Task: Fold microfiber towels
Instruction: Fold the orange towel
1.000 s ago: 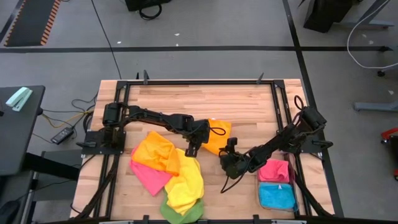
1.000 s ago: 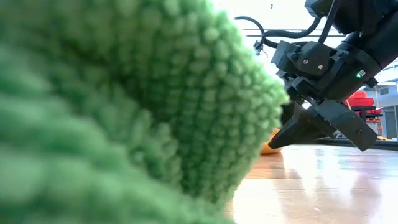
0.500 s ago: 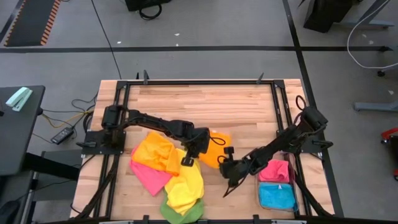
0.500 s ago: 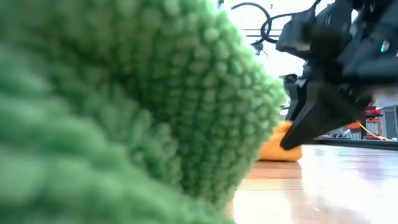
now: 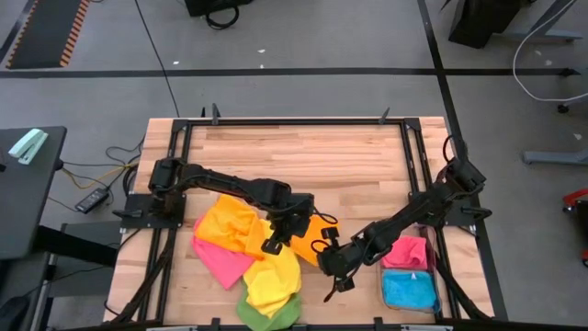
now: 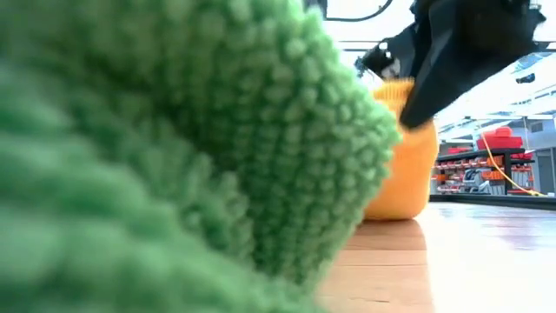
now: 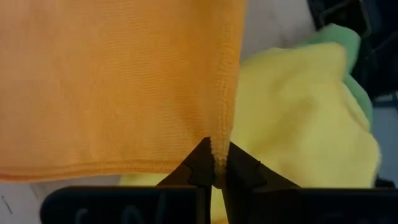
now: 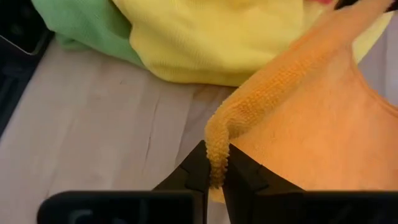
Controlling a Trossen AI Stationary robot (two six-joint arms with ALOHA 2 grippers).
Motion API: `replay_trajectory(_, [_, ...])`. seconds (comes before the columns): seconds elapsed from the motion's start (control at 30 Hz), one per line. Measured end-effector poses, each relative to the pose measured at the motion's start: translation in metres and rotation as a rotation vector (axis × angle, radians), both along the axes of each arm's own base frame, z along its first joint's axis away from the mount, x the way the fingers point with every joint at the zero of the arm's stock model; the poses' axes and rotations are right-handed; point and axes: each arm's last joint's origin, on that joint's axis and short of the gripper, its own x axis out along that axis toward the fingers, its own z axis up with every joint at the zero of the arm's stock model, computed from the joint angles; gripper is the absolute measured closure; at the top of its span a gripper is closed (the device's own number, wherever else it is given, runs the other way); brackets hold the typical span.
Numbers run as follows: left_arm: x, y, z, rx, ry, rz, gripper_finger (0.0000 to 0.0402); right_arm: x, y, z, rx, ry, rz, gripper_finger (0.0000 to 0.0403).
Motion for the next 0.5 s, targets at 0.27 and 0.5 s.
replay_trajectory(0.27, [0.000, -0.002, 0.014, 0.011, 0.009, -0.039, 0.0388, 0.001, 0.005, 0.020, -0.015, 0.052, -0.032, 0.0363])
replay_trajectory(0.5, [0.001, 0.017, -0.003, 0.011, -0.006, 0.006, 0.0373, -0.004, -0.008, 0.002, -0.018, 0.105, -0.110, 0.0363])
